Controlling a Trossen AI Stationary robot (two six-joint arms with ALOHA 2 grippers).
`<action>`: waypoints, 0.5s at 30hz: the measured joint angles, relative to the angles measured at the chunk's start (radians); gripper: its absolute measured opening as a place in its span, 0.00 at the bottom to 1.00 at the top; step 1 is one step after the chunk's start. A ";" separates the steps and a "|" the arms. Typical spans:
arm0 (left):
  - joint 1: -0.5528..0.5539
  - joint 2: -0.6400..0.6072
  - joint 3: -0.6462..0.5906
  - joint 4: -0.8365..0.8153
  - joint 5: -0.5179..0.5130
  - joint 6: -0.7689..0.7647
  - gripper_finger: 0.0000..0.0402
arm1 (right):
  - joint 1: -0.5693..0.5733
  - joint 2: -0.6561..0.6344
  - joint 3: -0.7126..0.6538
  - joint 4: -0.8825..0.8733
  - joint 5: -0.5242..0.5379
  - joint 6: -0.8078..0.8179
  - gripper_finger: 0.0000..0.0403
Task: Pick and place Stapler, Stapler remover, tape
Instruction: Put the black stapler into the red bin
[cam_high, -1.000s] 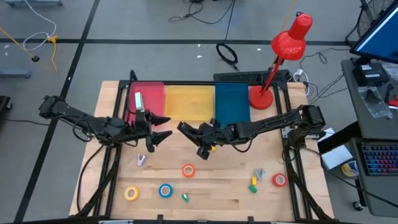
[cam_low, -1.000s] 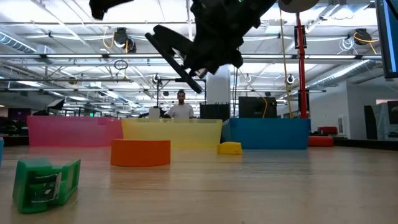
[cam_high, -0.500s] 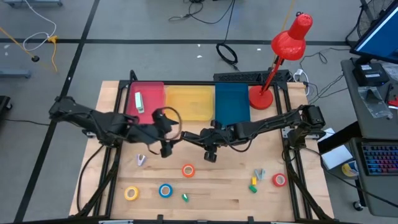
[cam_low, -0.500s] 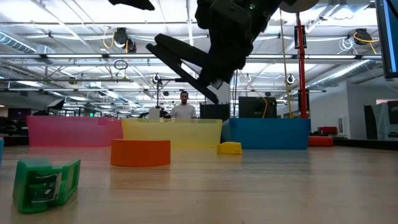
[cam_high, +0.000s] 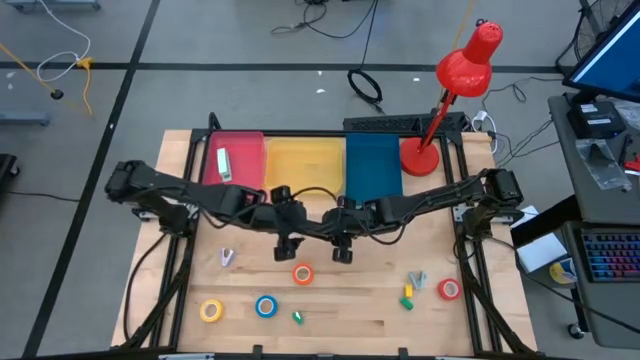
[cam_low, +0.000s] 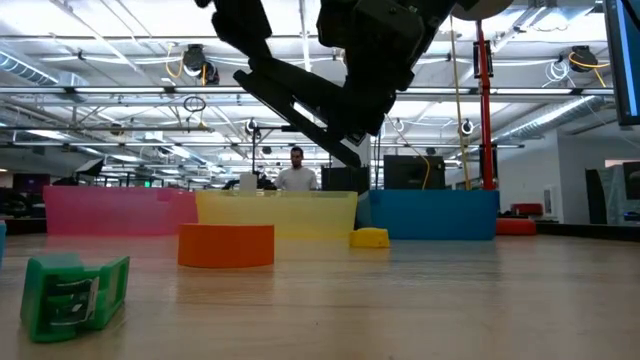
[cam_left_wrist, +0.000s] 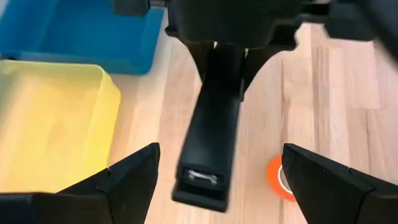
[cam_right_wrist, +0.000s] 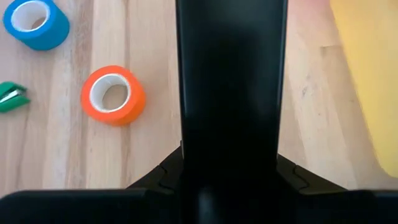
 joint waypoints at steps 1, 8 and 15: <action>0.008 0.010 0.004 -0.003 0.017 0.003 0.83 | 0.000 0.000 0.000 -0.001 -0.001 0.000 0.29; 0.058 0.042 0.010 0.015 0.104 0.003 0.83 | 0.000 0.000 0.000 0.000 -0.002 0.000 0.29; 0.095 0.084 0.011 0.067 0.164 0.003 0.83 | 0.000 0.000 0.000 0.038 -0.024 0.007 0.29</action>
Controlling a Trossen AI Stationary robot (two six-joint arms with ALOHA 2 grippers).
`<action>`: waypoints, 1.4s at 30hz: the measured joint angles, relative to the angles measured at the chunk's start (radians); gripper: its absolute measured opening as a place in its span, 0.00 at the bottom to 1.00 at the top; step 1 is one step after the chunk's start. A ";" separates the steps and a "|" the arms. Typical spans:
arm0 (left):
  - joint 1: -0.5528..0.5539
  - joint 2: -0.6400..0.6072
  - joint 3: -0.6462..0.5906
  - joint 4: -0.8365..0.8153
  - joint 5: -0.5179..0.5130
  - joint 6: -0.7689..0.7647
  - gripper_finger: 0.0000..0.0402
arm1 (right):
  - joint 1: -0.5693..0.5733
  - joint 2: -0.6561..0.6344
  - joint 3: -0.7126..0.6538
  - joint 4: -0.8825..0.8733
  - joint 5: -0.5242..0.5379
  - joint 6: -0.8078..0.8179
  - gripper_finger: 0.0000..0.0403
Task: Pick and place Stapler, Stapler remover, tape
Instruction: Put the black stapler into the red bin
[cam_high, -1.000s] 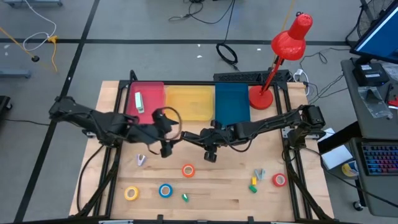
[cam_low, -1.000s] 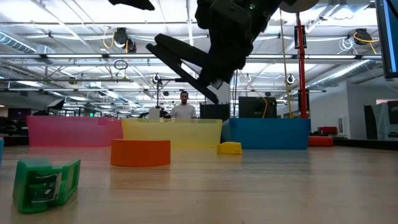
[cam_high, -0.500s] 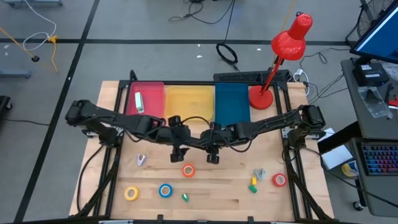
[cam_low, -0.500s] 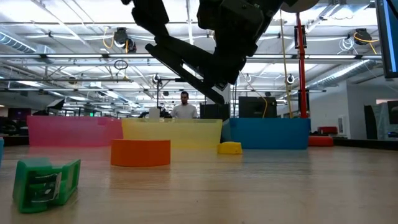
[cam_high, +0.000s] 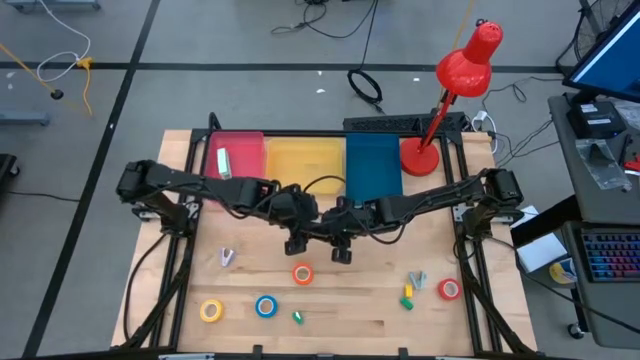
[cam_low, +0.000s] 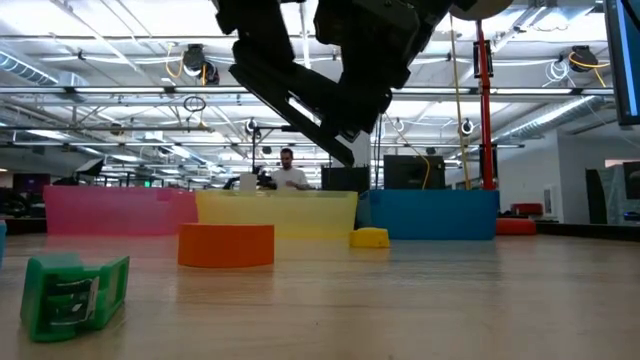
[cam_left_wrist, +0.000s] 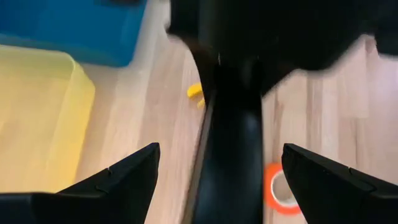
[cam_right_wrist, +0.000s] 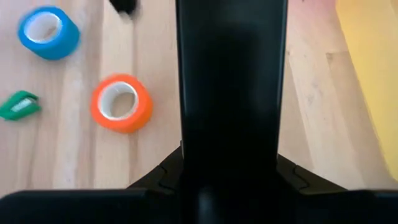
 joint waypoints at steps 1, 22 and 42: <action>0.004 0.008 0.001 0.007 0.015 0.001 0.83 | 0.000 0.000 0.000 0.007 -0.004 0.002 0.29; 0.014 0.023 -0.001 -0.033 0.146 0.097 0.34 | 0.003 0.007 -0.001 0.016 -0.035 0.048 0.29; 0.010 0.004 -0.002 -0.268 0.078 0.005 0.34 | 0.013 0.001 -0.001 0.008 -0.063 0.072 0.65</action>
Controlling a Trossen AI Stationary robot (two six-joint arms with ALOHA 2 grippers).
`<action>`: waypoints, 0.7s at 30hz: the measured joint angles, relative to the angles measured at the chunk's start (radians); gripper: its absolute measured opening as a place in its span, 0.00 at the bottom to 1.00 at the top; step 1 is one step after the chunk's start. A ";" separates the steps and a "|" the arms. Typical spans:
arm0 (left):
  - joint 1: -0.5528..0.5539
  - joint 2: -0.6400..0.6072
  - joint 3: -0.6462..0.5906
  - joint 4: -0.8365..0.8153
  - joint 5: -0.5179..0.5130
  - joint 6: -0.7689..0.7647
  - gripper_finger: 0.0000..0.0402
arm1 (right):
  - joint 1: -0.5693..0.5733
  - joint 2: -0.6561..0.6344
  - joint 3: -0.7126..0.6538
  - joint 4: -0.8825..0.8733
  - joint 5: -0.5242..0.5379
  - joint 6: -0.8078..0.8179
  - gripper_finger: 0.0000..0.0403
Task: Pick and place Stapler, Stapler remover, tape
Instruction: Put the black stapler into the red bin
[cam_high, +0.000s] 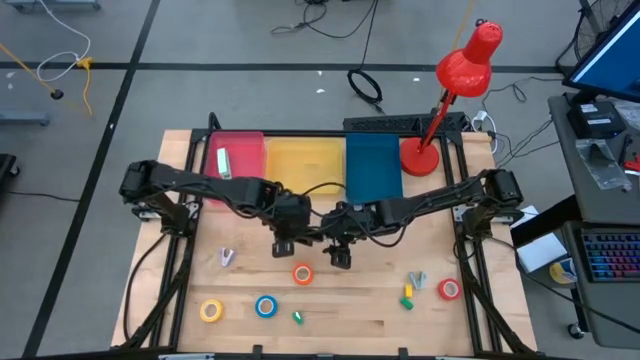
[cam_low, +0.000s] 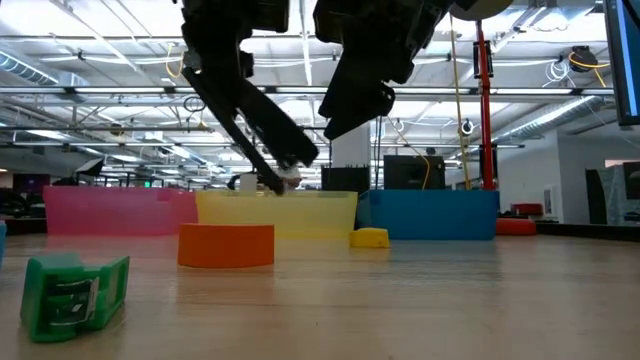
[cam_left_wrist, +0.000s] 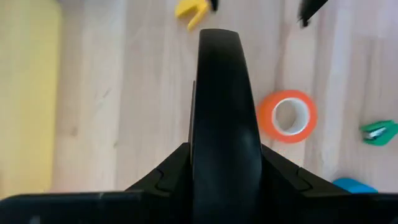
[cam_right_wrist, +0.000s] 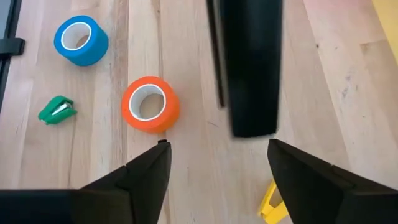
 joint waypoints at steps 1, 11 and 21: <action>0.000 -0.009 0.000 -0.019 -0.020 -0.018 0.34 | 0.000 0.000 0.000 -0.003 -0.008 0.000 0.66; 0.002 -0.166 0.000 -0.233 -0.396 -0.293 0.34 | 0.000 -0.007 0.000 -0.106 -0.019 0.012 0.64; 0.012 -0.339 -0.019 -0.407 -0.798 -0.709 0.34 | 0.000 -0.074 0.001 -0.168 0.006 0.005 0.60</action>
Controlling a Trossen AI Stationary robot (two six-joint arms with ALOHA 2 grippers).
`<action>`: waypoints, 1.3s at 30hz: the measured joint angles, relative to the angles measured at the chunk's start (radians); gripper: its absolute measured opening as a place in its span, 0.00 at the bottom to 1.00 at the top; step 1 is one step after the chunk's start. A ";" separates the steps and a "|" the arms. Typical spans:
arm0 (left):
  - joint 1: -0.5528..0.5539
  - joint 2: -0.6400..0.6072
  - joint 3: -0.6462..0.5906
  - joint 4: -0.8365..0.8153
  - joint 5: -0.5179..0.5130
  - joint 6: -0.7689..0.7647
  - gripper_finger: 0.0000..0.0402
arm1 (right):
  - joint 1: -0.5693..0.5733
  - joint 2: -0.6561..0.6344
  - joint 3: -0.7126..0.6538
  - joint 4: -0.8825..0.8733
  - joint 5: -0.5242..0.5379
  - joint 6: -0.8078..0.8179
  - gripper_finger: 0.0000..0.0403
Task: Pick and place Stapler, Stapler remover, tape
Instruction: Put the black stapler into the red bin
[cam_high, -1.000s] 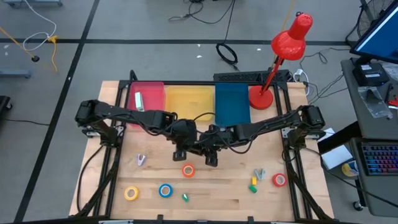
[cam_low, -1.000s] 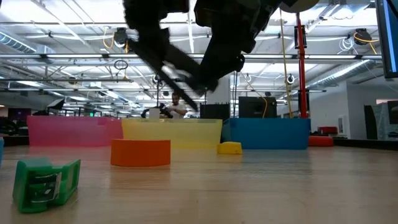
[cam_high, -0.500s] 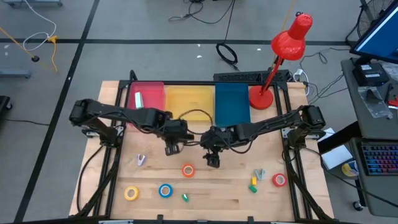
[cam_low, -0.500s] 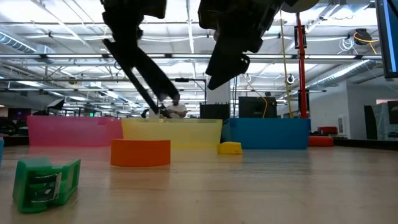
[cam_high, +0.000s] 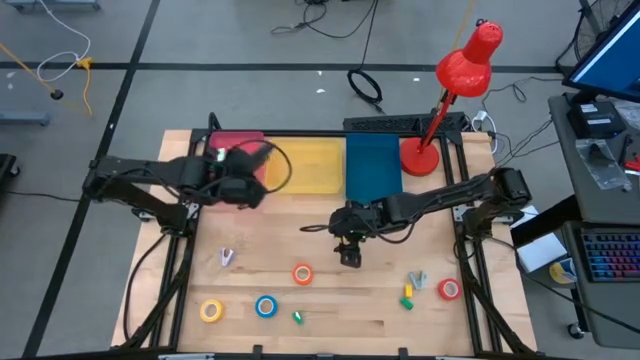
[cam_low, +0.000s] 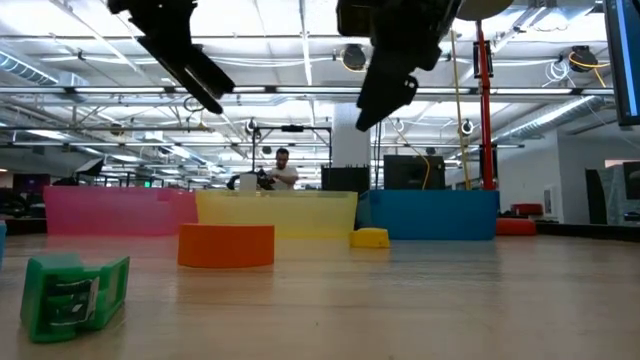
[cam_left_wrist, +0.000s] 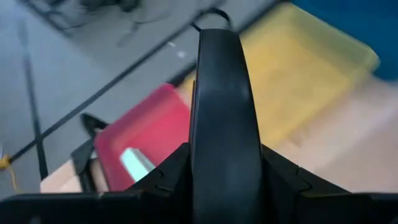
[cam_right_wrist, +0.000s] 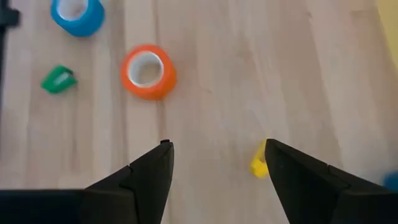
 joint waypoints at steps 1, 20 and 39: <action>0.005 -0.016 -0.013 -0.010 -0.022 -0.040 0.34 | 0.000 -0.011 -0.001 -0.004 0.010 -0.001 0.60; 0.140 -0.225 -0.520 0.408 -0.134 -0.388 0.34 | 0.000 -0.380 -0.263 0.172 0.084 0.014 0.58; 0.398 -0.117 -0.706 0.784 -0.104 -0.341 0.34 | -0.002 -0.814 -0.675 0.549 0.097 0.119 0.55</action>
